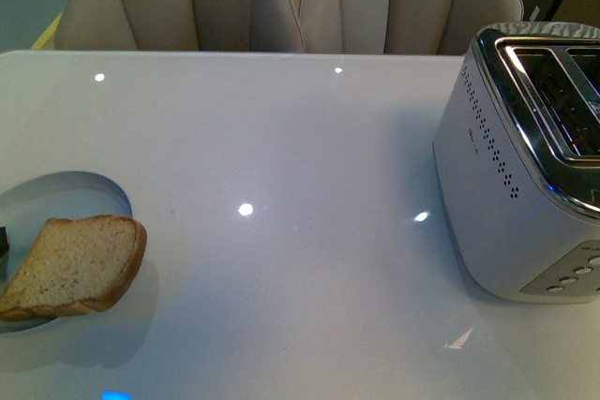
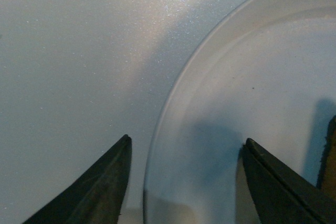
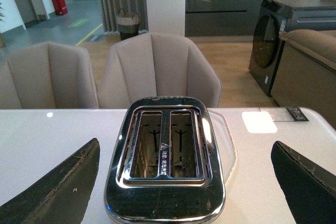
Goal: Left arm holds plate, right arm toasts bread
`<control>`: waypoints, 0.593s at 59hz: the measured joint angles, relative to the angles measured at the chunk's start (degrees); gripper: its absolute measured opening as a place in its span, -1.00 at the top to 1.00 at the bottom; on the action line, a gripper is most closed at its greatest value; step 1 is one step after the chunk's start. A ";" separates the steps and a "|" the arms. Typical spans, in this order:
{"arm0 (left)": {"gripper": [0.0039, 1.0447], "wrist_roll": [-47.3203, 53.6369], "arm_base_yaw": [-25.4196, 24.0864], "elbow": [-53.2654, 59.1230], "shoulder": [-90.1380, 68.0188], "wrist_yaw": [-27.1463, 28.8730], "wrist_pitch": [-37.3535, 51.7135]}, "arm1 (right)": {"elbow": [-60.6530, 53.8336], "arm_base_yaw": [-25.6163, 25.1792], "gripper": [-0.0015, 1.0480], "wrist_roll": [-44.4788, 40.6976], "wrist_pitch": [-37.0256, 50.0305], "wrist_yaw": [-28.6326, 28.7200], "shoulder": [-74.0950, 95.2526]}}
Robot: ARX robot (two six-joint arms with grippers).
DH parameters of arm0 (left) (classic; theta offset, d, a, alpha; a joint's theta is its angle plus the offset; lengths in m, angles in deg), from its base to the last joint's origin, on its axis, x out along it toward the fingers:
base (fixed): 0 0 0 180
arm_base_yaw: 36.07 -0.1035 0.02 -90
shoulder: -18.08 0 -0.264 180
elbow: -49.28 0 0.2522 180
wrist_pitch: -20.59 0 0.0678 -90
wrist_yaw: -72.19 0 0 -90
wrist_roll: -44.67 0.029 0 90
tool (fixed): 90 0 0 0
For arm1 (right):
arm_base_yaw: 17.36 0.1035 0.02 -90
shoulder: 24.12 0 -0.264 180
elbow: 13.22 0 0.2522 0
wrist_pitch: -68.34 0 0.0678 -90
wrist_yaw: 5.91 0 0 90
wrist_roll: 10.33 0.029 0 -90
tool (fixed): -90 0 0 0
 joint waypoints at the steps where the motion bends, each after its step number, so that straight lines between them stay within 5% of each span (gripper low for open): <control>1: 0.08 -0.24 0.00 -0.02 -0.02 0.00 -0.04 | 0.00 0.00 -0.83 0.00 0.00 0.00 0.00; 18: 0.89 -5.33 -2.21 -0.33 0.59 -3.08 -1.62 | 0.00 0.00 -0.83 -0.02 0.00 0.00 0.00; 35: 0.94 -10.01 -4.00 0.70 2.67 -5.95 -4.33 | 0.00 0.00 -0.83 -0.02 0.00 0.00 0.00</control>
